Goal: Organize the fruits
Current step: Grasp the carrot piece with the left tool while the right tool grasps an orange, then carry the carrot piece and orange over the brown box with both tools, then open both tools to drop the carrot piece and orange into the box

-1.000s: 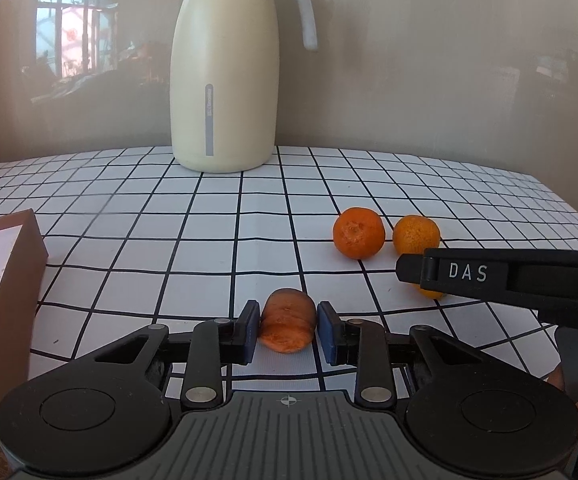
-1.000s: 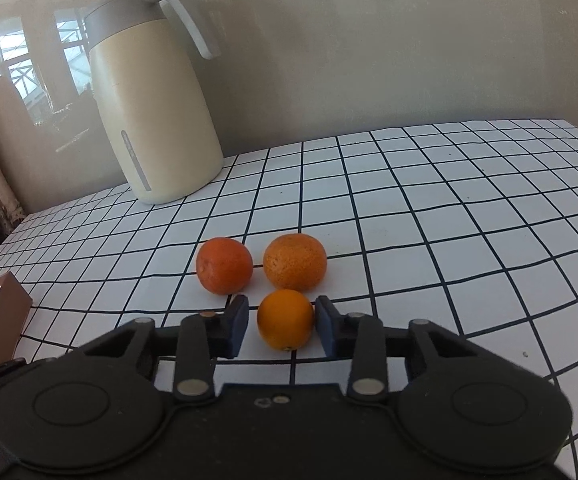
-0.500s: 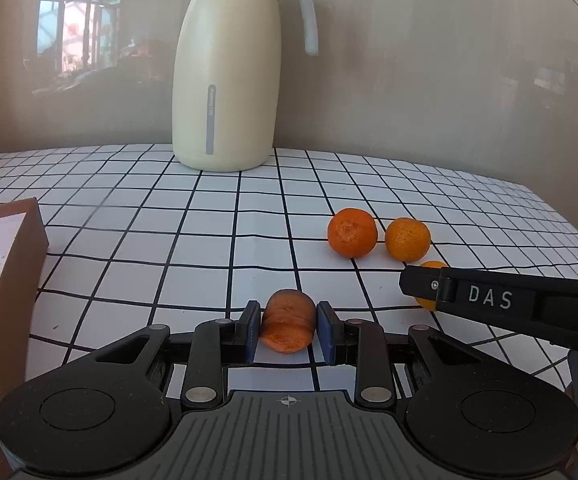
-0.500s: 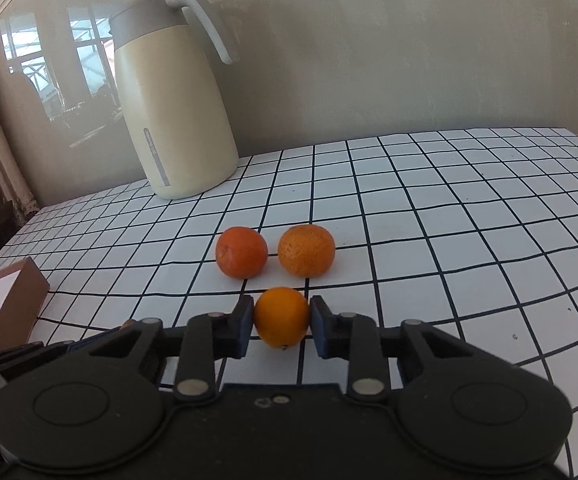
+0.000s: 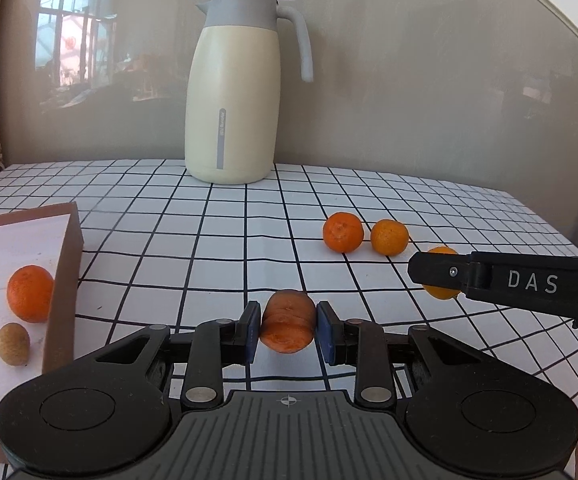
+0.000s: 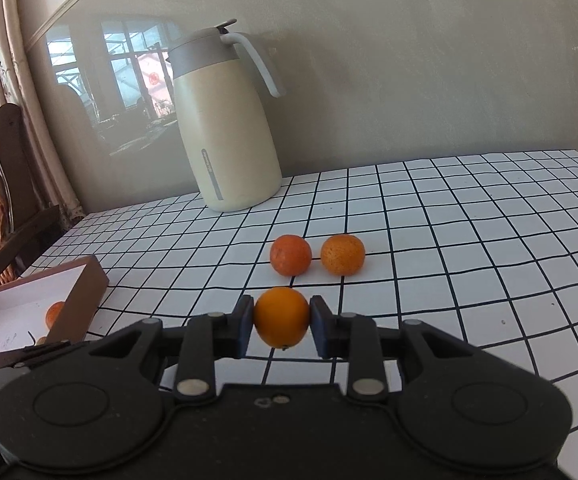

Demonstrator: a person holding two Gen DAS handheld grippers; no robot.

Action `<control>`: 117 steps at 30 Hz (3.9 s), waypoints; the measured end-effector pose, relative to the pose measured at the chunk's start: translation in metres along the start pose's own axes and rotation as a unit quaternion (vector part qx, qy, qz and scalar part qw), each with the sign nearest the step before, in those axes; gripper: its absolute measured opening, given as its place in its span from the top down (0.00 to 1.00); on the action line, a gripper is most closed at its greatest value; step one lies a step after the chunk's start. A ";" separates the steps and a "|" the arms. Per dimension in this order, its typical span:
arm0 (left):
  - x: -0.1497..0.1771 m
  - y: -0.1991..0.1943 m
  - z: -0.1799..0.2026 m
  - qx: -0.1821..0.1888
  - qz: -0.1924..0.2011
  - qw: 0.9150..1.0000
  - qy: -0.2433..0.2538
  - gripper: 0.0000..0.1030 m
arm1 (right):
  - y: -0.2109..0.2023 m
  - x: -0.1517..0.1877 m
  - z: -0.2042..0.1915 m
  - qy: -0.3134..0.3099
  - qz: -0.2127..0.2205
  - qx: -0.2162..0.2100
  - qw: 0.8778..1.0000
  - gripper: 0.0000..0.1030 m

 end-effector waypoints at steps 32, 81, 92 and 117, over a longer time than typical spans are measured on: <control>0.032 -0.103 -0.043 -0.024 0.078 0.997 -0.011 0.70 | -0.057 0.048 -0.071 -0.049 0.039 -0.053 0.997 0.79; 0.051 -0.167 -0.239 -0.224 0.130 0.954 -0.151 0.70 | 0.003 0.052 -0.229 -0.111 0.038 -0.198 0.973 0.79; 0.054 -0.164 -0.262 -0.238 0.129 0.948 -0.165 0.70 | 0.012 0.046 -0.245 -0.112 0.048 -0.202 0.972 0.79; 0.021 -0.112 -0.306 -0.253 0.101 0.949 -0.161 0.70 | 0.072 0.014 -0.247 -0.110 0.025 -0.128 0.985 0.79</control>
Point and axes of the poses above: each gripper's, at about its wrist camera, not at the fingertips, and y roughly the way its jaws point, z to its right, x to its underside, the point moved 1 cm from there along y, roughly the way its jaws point, and after that the axes turned 6 degrees about -z, right-handed, at the moved point
